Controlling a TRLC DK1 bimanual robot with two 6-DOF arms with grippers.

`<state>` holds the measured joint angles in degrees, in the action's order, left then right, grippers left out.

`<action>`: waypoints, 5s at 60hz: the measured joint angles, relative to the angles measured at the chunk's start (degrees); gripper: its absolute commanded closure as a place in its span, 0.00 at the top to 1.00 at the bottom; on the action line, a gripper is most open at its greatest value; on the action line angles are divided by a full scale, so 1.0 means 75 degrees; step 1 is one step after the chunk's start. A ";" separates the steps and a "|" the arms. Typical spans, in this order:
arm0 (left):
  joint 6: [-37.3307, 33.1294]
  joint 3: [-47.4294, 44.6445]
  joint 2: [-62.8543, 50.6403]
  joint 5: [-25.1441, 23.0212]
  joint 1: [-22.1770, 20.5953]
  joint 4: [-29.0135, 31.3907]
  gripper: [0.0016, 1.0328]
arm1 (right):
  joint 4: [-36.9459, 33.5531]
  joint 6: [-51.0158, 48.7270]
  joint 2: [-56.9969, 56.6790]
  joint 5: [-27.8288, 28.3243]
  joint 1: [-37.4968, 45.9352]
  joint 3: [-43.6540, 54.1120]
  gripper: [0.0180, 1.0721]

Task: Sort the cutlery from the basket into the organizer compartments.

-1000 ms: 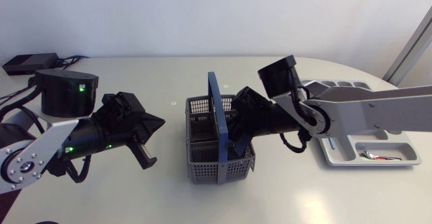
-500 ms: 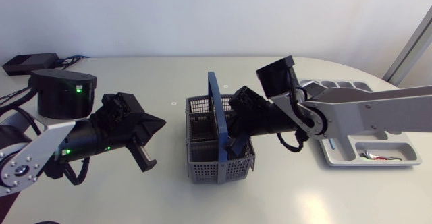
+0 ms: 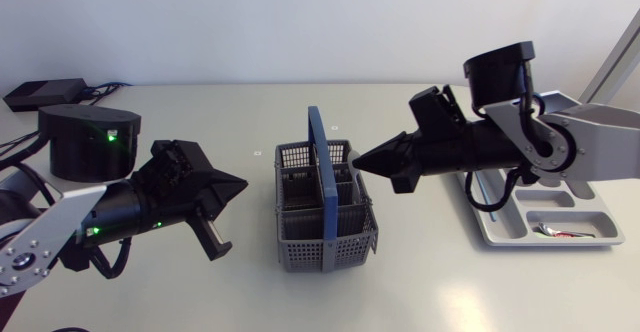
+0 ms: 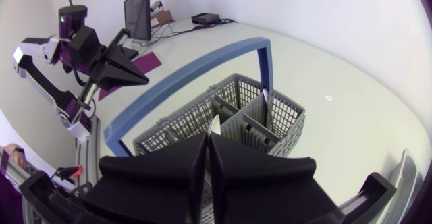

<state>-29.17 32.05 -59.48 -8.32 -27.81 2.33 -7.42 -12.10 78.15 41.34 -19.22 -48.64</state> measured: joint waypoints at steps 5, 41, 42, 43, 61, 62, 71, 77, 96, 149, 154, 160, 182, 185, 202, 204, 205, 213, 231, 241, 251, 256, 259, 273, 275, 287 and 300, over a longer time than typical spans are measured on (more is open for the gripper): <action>0.0000 0.0000 0.0085 0.0000 -0.0003 0.0055 0.08 | -0.0163 0.0335 -0.0341 0.0513 0.0198 -0.0017 0.05; 0.0000 -0.0029 0.0449 0.0029 -0.0111 0.0178 0.08 | -0.2611 -0.0291 -0.4036 -0.1897 0.1014 -0.0248 0.05; 0.0003 -0.0029 0.0449 0.0029 -0.0111 0.0178 0.08 | -0.2629 -0.0385 -0.4080 -0.1944 0.1093 -0.0216 0.05; 0.0003 -0.0029 0.0449 0.0029 -0.0125 0.0192 0.08 | -0.2696 -0.0565 -0.4173 -0.1985 0.1268 -0.0128 0.05; 0.0026 -0.0026 0.0309 0.0291 -0.0254 0.0230 0.08 | -0.2926 -0.2512 -0.4342 -0.2162 0.3660 0.0991 0.05; 0.0026 -0.0023 0.0265 0.0332 -0.0271 0.0233 0.08 | -0.2917 -0.2669 -0.4342 -0.2127 0.3826 0.1093 0.05; 0.0035 0.0012 0.0050 0.0597 -0.0487 0.0274 0.08 | -0.2632 -0.3689 -0.4272 -0.1737 0.5106 0.1670 0.05; 0.0087 0.0093 -0.0026 0.0752 -0.0629 0.0291 0.07 | -0.2404 -0.4368 -0.3943 -0.1524 0.5989 0.1798 0.05; 0.0227 0.0259 -0.0175 0.1186 -0.1195 0.0376 0.07 | -0.1250 -0.5843 -0.2451 -0.1198 0.7679 0.1964 0.06; 0.0344 0.1023 -0.1626 0.1204 -0.0329 -0.0082 0.07 | -0.0350 -0.6851 -0.0300 -0.1813 0.8664 0.1778 0.76; 0.0519 0.1437 -0.2151 0.1093 -0.0029 -0.0122 0.03 | -0.1291 -0.6636 -0.1300 -0.1580 0.8303 0.1778 0.66; 0.0731 0.1996 -0.2876 0.0848 0.0385 -0.0140 0.03 | -0.2017 -0.6196 -0.2323 -0.1478 0.7373 0.1795 0.42; 0.1032 0.3040 -0.4377 0.0560 0.1183 -0.0154 0.03 | -0.2398 -0.2973 -0.3252 -0.2264 0.2209 0.1903 0.05; 0.1046 0.3162 -0.4645 0.0475 0.1209 -0.0149 0.03 | -0.2235 -0.2515 -0.3110 -0.2384 0.1457 0.1903 0.05; 0.1151 0.3593 -0.5555 -0.0210 0.1195 0.0052 0.03 | -0.1402 -0.1309 -0.1498 -0.2498 -0.0312 0.1900 0.05; 0.1154 0.3695 -0.5659 -0.0286 0.1177 0.0052 0.03 | -0.1352 -0.1183 -0.1352 -0.2498 -0.0463 0.1894 0.05; 0.1157 0.3739 -0.5700 -0.0294 0.1163 0.0052 0.03 | -0.1329 -0.1160 -0.1297 -0.2498 -0.0527 0.1891 0.05; 0.1180 0.4118 -0.6015 -0.0321 0.1029 0.0047 0.03 | -0.1198 -0.0921 -0.0880 -0.2509 -0.0965 0.1711 0.05; 0.1294 0.5077 -0.6738 -0.0318 0.0697 0.0254 0.03 | -0.1023 -0.0274 -0.0487 -0.2550 -0.2110 0.1303 0.05; 0.1294 0.5429 -0.6863 -0.0318 0.0446 0.0460 0.03 | -0.0982 -0.0152 -0.0396 -0.2675 -0.2378 0.1291 0.05; 0.1233 0.5196 -0.6484 -0.0434 0.0752 0.0662 0.03 | -0.1376 -0.0353 -0.1180 -0.2448 -0.1166 0.1244 0.06; 0.0825 0.4290 -0.5490 -0.0431 0.1072 0.0647 0.03 | -0.1416 -0.0478 -0.1250 -0.2343 -0.0376 0.1020 0.05; 0.0629 0.3841 -0.4951 -0.0431 0.1174 0.0659 0.03 | -0.1399 -0.0504 -0.1151 -0.2334 -0.0119 0.0868 0.06; -0.0323 0.1856 -0.2573 -0.0434 0.1201 0.0836 0.03 | -0.0915 -0.0262 0.0440 -0.2314 0.0825 -0.0344 0.05; -0.0510 0.1562 -0.2189 -0.0434 0.1189 0.0979 0.03 | -0.0909 -0.0166 0.0813 -0.2302 0.0933 -0.0647 0.05; -0.1241 0.0475 -0.0901 -0.0629 0.0746 0.1445 0.03 | -0.0819 0.0353 0.2276 -0.2130 0.1029 -0.1888 0.05; -0.1384 -0.0117 -0.0921 -0.0801 0.0294 0.1081 0.03 | -0.0947 0.0796 0.3506 -0.2075 0.1029 -0.3118 0.05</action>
<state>-39.55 31.18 -66.39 -14.33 -25.61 10.44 -14.52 -6.13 104.44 25.78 -11.51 -72.03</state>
